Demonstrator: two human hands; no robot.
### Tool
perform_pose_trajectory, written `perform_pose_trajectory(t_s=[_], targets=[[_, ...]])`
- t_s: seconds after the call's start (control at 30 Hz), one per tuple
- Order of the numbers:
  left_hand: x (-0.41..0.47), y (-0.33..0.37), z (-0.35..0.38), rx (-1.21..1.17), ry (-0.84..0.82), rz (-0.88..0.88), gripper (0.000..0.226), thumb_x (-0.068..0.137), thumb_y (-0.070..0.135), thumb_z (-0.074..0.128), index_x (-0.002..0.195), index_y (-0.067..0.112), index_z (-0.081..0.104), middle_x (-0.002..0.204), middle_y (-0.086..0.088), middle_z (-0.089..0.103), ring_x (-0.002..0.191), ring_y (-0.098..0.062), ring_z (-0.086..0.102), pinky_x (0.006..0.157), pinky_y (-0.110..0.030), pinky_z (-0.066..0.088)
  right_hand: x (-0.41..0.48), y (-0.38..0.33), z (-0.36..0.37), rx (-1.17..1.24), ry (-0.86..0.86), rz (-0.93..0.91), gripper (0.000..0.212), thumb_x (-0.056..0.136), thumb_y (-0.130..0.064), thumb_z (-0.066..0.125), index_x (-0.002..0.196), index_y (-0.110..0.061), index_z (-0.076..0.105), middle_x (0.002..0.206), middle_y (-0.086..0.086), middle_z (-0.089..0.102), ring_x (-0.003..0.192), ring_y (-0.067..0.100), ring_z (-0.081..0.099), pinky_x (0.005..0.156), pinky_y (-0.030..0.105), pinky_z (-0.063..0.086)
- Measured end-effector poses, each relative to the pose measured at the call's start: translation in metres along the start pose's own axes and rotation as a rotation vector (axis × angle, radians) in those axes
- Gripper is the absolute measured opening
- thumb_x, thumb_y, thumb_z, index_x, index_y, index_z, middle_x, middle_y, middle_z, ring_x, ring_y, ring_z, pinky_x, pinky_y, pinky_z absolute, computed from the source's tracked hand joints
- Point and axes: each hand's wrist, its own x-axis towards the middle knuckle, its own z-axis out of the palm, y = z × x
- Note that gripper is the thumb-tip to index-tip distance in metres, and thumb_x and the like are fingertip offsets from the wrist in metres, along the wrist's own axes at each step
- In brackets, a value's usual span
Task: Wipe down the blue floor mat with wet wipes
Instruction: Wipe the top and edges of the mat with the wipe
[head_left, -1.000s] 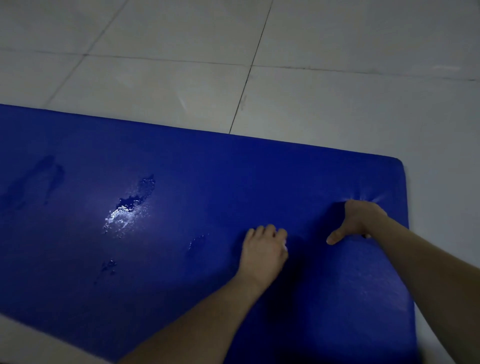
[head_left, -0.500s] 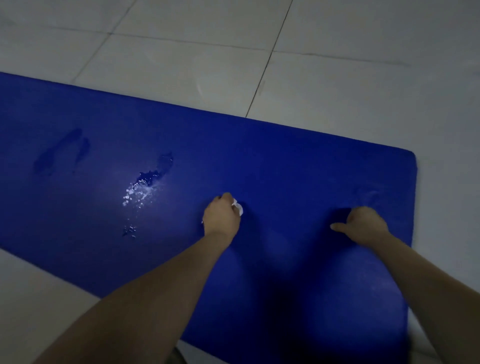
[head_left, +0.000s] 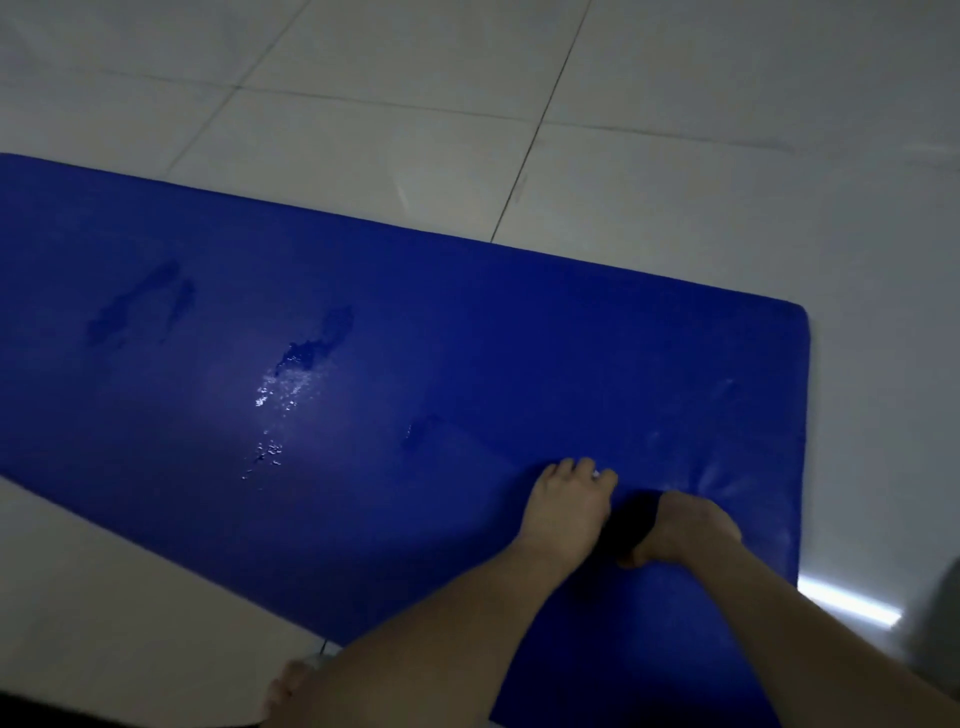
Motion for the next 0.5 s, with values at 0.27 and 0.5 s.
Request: perform_pose_trajectory(t_s=[0.27,0.5], targets=[[0.003,-0.125,-0.036,0.036,0.139,-0.388,0.005,0.092,0.017,0.059,0.093,0.013,0.062,0.088,-0.01,0.062,0.078,-0.03,0.058,0.068,-0.041,0.049,-0.013,-0.002,-0.008,0.015,0.057,0.019,0.098,0.058,-0.07,0.085,0.132,-0.02,0.044,0.12,-0.003,0.056,0.1,0.016,0.055,0.068,0.029,0.044],[-0.005,-0.165,-0.055,-0.071,0.197,-0.696,0.016,0.1,0.021,0.052,0.104,0.007,0.06,0.1,-0.012,0.064,0.089,-0.03,0.061,0.068,-0.036,0.043,-0.017,-0.002,-0.009,0.003,0.093,0.007,0.095,0.059,-0.07,0.084,0.131,-0.022,0.045,0.109,-0.005,0.052,0.095,0.015,0.053,0.06,0.027,0.04]])
